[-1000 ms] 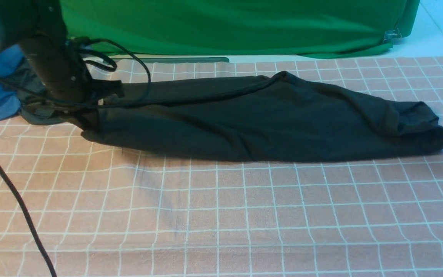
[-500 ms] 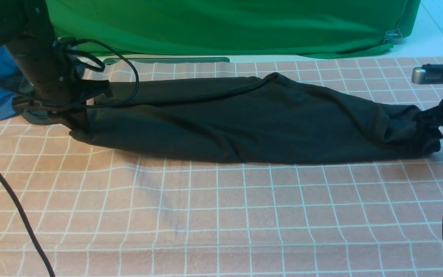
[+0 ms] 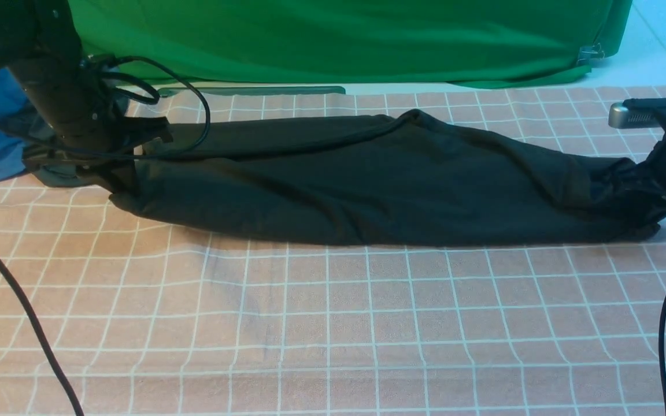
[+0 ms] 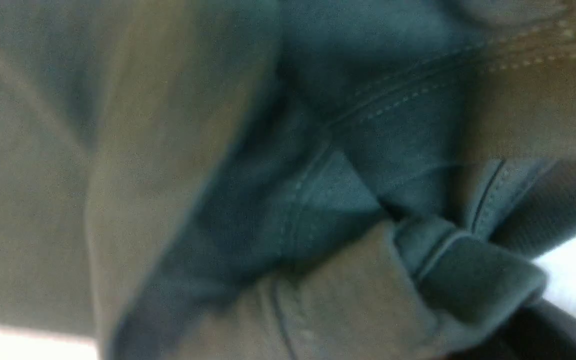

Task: Fold a long-sleeved shirt over a pink coffee tablecloth.
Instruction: 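Pull the folded dark garment lengthwise by its ends to straighten it flat on the table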

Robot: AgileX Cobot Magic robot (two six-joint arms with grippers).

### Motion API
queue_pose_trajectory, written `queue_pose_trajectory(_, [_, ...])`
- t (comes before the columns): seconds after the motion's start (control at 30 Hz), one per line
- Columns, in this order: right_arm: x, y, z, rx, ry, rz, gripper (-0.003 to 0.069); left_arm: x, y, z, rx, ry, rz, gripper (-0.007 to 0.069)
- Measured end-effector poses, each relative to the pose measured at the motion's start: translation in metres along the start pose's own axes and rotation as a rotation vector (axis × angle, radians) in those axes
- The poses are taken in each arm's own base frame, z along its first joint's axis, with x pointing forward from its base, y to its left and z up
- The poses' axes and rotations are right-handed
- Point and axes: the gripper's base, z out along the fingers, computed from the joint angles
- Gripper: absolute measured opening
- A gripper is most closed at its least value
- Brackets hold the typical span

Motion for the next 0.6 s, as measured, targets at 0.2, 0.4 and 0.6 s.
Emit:
queue_pose_trajectory(0.2, [0.025,0.010,-0.037,-0.032,0.090,0.027,0.0083,0.012,0.005,-0.029,-0.044,0.007,-0.010,0.0050])
queue_pose_trajectory(0.4, [0.090,0.025,-0.050,-0.055,0.186,0.080,0.0083,0.046,0.020,-0.030,-0.123,0.076,-0.030,0.0048])
queue_pose_trajectory(0.6, [0.147,0.036,-0.043,-0.055,0.208,0.098,0.0089,0.087,0.042,-0.025,-0.170,0.160,-0.085,0.0048])
